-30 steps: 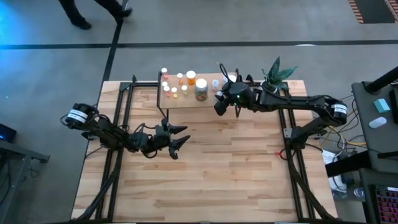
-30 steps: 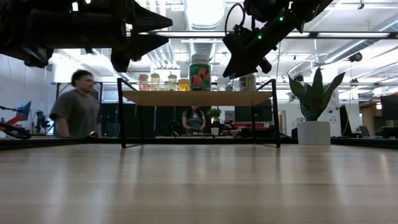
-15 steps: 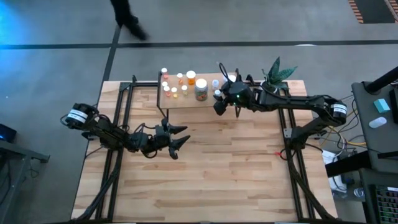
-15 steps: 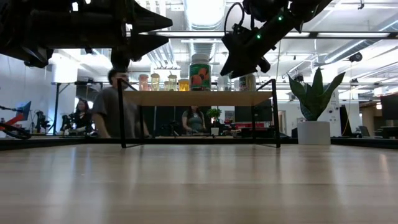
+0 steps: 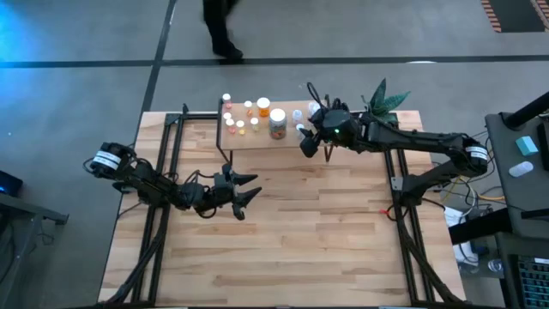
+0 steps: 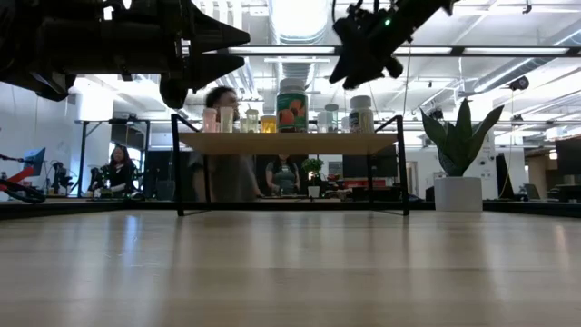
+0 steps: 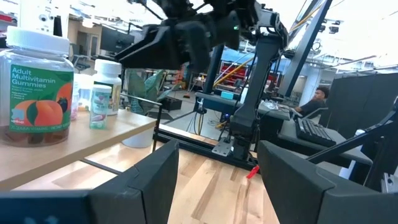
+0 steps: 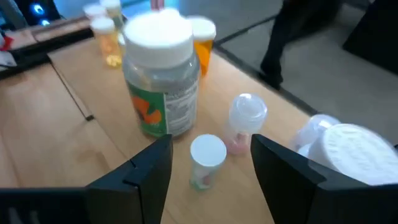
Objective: Pick and place medicine bottles onto shelf by color
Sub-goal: Return to Home Position
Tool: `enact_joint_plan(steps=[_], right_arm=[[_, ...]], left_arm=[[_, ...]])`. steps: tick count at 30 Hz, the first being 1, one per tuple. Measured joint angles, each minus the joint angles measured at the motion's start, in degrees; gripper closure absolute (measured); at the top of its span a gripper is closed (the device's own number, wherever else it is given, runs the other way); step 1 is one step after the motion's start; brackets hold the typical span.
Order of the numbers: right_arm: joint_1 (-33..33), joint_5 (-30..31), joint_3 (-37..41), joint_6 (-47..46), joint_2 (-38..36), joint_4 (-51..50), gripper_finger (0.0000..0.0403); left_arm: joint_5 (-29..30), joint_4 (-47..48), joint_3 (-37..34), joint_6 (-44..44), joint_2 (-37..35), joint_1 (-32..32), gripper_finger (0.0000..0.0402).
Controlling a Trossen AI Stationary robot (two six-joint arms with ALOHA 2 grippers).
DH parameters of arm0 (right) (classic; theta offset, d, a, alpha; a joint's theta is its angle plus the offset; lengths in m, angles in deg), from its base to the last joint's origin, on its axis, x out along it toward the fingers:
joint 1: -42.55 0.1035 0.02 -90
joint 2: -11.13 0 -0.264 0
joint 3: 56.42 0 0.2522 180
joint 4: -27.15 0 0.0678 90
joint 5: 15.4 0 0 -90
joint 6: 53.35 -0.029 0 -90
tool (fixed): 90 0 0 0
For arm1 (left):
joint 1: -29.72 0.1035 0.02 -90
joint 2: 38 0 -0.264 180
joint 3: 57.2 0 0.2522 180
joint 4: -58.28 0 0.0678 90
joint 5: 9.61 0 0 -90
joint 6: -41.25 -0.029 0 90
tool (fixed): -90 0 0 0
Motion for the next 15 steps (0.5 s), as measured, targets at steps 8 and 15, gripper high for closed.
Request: enact_joint_plan(steps=[8, 15], right_arm=[[6.5, 0.0, 5.6, 3.8, -10.6, 1.3, 0.02], [14.9, -0.1, 15.3, 6.9, -22.2, 11.6, 0.0215]], left_arm=[[-1.2, 0.1, -1.7, -0.8, -5.2, 0.0, 0.0198], [2.0, 12.2, -3.9, -4.1, -21.4, 0.0, 0.0198]])
